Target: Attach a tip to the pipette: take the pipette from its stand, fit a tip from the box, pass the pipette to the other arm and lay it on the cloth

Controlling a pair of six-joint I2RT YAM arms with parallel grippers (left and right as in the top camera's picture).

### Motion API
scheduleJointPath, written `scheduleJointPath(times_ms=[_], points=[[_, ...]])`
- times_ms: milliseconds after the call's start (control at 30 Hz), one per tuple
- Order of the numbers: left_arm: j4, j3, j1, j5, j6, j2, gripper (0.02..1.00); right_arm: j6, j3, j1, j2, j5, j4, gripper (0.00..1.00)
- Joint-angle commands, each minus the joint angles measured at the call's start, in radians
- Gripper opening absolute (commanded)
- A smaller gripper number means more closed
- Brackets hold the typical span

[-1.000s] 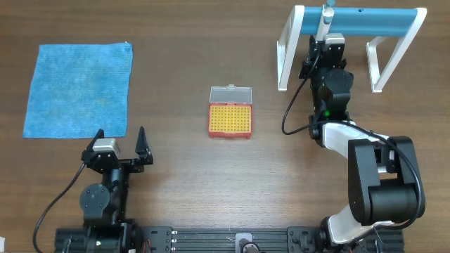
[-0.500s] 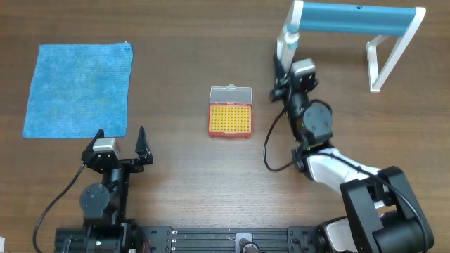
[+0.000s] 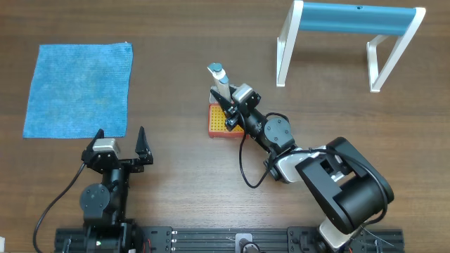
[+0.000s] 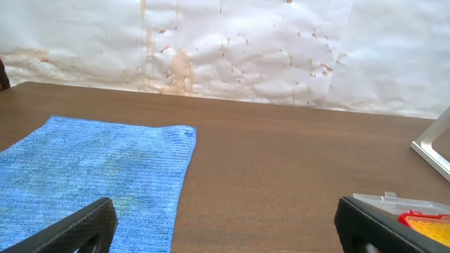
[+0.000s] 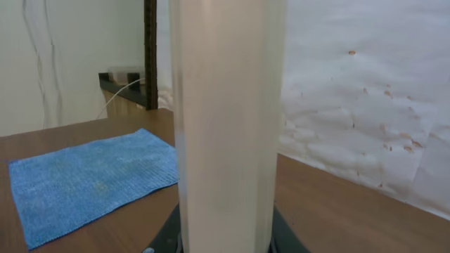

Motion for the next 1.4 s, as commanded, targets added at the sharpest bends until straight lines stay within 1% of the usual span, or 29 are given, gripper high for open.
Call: scheduleJointPath(times_ms=[33, 667, 800, 1400], points=[[-0.005, -0.002, -0.003, 0.006, -0.005, -0.005, 0.996, 0.038, 0.027, 0.021, 0.049, -0.009, 0.011, 0.082], [-0.005, -0.002, -0.003, 0.006, -0.005, -0.005, 0.998, 0.034, 0.082, -0.016, 0.119, 0.002, 0.008, 0.082], [-0.005, -0.002, -0.003, 0.006, -0.005, -0.005, 0.996, 0.034, 0.082, -0.022, 0.119, 0.002, -0.011, 0.082], [-0.005, -0.002, -0.003, 0.006, -0.005, -0.005, 0.998, 0.034, 0.082, -0.022, 0.072, -0.002, 0.012, 0.08]])
